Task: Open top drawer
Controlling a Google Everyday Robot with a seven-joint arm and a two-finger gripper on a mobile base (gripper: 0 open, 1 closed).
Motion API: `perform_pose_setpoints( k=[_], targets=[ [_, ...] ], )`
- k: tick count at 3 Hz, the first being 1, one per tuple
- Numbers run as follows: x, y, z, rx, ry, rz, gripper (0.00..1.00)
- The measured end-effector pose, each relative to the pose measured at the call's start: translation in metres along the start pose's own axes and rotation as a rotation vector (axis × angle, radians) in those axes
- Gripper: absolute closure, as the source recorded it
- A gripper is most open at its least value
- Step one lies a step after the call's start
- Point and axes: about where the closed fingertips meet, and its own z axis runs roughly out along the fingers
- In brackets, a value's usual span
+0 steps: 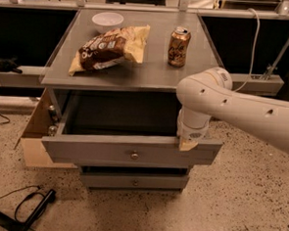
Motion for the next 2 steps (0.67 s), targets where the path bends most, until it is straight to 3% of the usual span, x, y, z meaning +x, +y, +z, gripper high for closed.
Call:
perform_pose_setpoints(
  k=[1, 2],
  targets=[
    [-0.0014, 0.0002, 0.0, 0.0, 0.0, 0.0, 0.82],
    [-0.0014, 0.0002, 0.0, 0.0, 0.0, 0.0, 0.5]
  ],
)
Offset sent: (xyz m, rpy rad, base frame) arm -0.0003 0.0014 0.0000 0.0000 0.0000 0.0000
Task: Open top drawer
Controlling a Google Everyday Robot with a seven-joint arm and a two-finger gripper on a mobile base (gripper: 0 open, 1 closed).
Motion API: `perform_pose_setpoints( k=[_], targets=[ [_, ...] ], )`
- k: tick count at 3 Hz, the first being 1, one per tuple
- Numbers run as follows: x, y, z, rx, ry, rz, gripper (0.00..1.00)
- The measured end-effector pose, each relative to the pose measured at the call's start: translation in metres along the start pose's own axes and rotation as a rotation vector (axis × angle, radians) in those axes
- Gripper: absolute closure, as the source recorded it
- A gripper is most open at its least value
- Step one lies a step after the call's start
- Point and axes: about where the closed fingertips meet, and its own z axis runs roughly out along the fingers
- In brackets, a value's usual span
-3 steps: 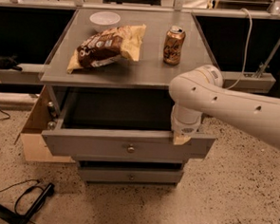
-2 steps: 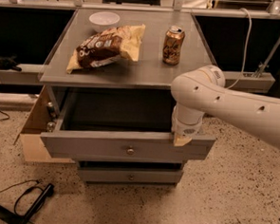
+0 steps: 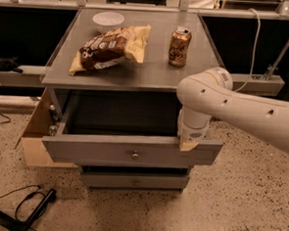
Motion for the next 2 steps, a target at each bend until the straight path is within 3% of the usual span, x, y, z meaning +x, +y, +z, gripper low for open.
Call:
perform_pose_setpoints(
  k=[2],
  targets=[
    [0.0, 0.0, 0.0, 0.0, 0.0, 0.0, 0.04]
  ],
)
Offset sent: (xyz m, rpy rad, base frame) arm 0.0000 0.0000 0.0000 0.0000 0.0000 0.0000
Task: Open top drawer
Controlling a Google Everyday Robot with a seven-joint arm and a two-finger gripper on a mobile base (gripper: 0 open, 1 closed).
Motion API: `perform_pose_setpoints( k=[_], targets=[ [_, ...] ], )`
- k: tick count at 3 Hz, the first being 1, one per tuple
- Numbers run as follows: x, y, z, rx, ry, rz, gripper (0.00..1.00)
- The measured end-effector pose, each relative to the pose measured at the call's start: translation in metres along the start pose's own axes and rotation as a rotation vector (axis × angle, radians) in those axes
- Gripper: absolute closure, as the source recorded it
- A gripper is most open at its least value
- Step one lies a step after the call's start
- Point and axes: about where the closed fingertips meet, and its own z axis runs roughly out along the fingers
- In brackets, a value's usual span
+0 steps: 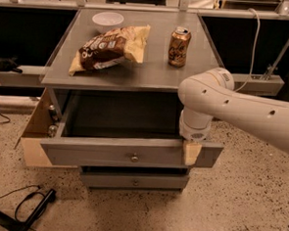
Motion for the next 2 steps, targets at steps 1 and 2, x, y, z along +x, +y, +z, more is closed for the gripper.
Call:
perform_pose_setpoints(
  k=[1, 2],
  targets=[
    [0.0, 0.0, 0.0, 0.0, 0.0, 0.0, 0.0],
    [0.0, 0.0, 0.0, 0.0, 0.0, 0.0, 0.0]
  ],
)
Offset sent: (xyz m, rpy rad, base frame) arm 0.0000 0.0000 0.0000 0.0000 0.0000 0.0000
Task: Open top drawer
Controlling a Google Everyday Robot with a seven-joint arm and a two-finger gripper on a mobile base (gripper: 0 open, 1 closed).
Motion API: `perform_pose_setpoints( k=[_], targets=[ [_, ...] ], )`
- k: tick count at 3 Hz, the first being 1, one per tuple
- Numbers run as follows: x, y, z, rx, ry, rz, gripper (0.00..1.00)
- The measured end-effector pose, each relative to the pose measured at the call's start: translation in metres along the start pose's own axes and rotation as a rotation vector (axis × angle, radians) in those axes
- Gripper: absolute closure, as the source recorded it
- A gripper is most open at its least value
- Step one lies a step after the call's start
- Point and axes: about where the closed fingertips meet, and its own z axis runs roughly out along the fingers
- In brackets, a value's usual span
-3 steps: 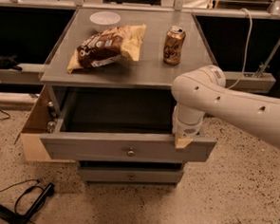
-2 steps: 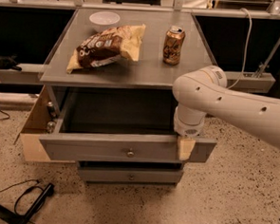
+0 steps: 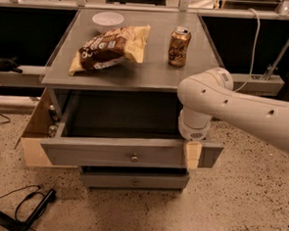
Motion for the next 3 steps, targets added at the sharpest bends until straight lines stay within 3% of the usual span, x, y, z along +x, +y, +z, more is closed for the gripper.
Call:
perform_pose_setpoints(
  k=[1, 2, 3],
  targets=[
    [-0.002, 0.026, 0.01, -0.052, -0.009, 0.021, 0.17],
    [-0.017, 0.075, 0.019, -0.138, -0.049, 0.069, 0.48],
    [-0.021, 0.082, 0.013, -0.153, -0.054, 0.073, 0.71]
  ],
)
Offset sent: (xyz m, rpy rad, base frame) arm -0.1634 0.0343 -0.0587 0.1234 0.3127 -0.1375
